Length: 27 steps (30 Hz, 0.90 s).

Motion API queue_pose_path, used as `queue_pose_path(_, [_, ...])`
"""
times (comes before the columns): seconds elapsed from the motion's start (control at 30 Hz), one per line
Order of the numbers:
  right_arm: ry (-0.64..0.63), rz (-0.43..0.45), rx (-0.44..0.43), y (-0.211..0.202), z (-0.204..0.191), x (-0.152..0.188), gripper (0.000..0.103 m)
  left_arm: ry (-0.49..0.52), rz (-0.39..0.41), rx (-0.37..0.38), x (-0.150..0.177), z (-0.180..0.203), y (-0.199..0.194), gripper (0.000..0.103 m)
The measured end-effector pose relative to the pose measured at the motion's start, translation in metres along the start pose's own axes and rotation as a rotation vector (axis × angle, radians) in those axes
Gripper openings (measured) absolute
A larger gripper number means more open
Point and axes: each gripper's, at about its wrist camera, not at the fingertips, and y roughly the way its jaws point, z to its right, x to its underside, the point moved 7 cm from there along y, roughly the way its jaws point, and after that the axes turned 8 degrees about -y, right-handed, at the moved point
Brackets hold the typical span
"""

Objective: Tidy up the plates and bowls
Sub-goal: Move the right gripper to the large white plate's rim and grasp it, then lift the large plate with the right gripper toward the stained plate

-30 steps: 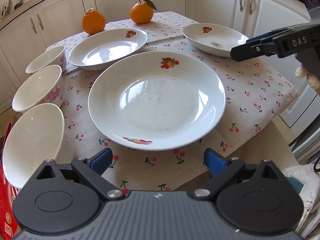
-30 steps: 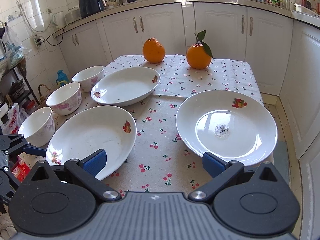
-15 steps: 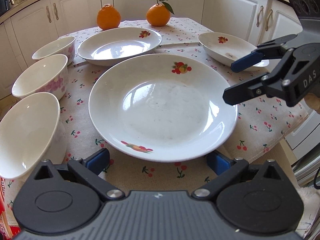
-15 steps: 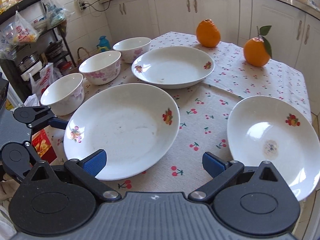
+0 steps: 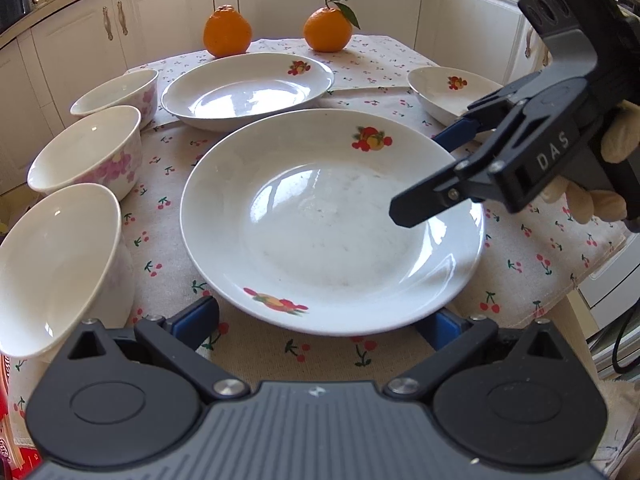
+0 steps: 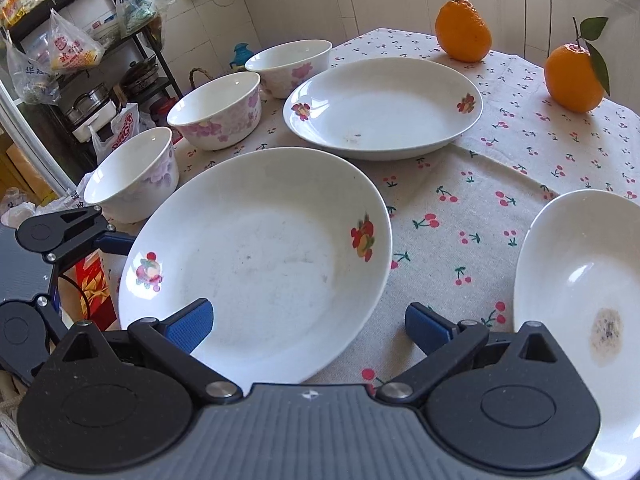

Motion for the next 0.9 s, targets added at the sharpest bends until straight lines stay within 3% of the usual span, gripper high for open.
queue_pose_path(0.27, [-0.019,-0.025,-0.04,0.018,0.01,-0.025,0.103,0.008,0.0,0.006,0.0,0.0,-0.001,0.103])
queue_pose_path(0.57, [0.032,-0.044,-0.179,0.027,0.023,-0.047,0.103,0.025,0.007,0.016,0.0,0.002,-0.002,0.103])
queue_pose_path(0.77, [0.07,-0.087,-0.262,0.027,0.027,-0.051,0.095,0.092,0.037,0.003,-0.001,0.009,-0.005,0.103])
queue_pose_path(0.9, [0.099,-0.114,-0.31,0.03,0.029,-0.055,0.091,0.078,0.036,0.018,-0.001,0.008,-0.005,0.103])
